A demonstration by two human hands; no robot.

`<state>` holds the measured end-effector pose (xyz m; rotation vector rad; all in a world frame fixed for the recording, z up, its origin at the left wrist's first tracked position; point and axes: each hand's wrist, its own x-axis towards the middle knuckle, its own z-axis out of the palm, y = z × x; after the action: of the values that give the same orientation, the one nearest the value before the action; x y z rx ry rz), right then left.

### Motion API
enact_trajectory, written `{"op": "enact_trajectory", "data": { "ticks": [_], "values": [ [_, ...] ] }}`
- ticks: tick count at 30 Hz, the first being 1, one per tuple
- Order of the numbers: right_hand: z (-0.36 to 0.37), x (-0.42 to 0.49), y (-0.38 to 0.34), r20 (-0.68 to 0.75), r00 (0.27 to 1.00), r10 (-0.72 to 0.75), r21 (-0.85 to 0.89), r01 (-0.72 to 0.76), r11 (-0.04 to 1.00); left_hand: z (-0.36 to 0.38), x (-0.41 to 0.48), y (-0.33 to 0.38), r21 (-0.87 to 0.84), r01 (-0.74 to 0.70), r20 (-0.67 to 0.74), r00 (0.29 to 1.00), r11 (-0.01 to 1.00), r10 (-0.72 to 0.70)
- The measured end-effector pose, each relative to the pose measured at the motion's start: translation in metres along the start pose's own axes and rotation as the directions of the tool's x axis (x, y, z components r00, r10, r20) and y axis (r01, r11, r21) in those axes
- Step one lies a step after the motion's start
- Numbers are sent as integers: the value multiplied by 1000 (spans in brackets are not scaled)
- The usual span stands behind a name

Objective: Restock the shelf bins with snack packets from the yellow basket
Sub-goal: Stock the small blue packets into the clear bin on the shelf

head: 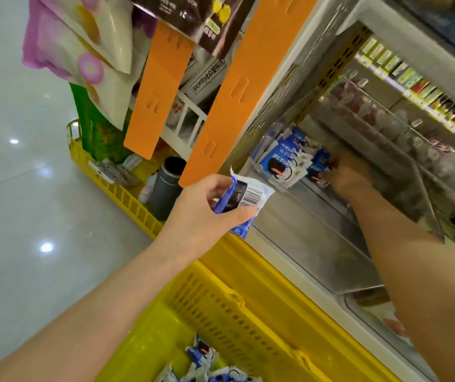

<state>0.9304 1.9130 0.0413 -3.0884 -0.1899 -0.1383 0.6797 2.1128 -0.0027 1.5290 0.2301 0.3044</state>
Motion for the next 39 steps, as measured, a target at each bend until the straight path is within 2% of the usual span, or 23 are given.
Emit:
{"op": "enact_trajectory", "data": {
  "ticks": [6,9,12,14,16,17,19,22,24,27,29,31,32,34,36,37,39],
  "values": [
    [-14,-6,-3,11,999,-41,-119,42,992,3,-5,5,-30,20,3,1000,999,-20],
    [-22,-24,-10,-48,996,-81,-103,76,992,4,-12,8,-99,53,17,999,994,-52],
    [-35,-61,-26,-157,977,-147,53,157,986,6,-21,13,-325,187,58,982,927,-178],
    [-45,-96,-36,-288,932,-222,186,282,941,7,-28,17,-438,270,81,962,858,-261],
    [-54,-137,-45,-376,882,-285,282,402,871,7,-37,21,-503,300,107,952,811,-286],
    [-59,-158,-48,-367,875,-317,320,439,840,7,-42,24,-520,308,126,950,797,-284],
    [-67,-198,-53,-219,891,-398,430,454,781,8,-53,28,-529,330,170,944,782,-283],
    [-74,-252,-59,157,876,-456,640,261,722,13,-75,31,-463,356,228,933,812,-279],
    [-73,-279,-59,239,840,-487,775,138,617,17,-88,31,-398,399,269,912,826,-311],
    [-72,-304,-52,220,851,-477,865,56,499,20,-106,38,-331,505,449,827,797,-338],
    [-72,-315,-44,245,872,-424,887,-25,462,22,-114,43,-209,517,580,749,830,-321],
    [-68,-323,-36,233,896,-378,888,-38,457,26,-120,45,-127,474,659,696,871,-283],
    [-66,-328,-33,186,913,-363,868,21,497,28,-123,46,-116,451,675,690,885,-263],
    [-62,-336,-26,14,917,-398,711,270,649,33,-131,46,-155,430,643,727,890,-240],
    [-60,-343,-20,-79,860,-503,597,445,667,36,-136,42,-271,440,604,770,856,-204],
    [-59,-345,-18,-80,850,-520,613,453,647,37,-138,41,-354,457,593,784,816,-182],
    [-60,-349,-15,-53,875,-482,699,377,608,37,-141,40,-504,488,553,816,713,-168]
  ]
}}
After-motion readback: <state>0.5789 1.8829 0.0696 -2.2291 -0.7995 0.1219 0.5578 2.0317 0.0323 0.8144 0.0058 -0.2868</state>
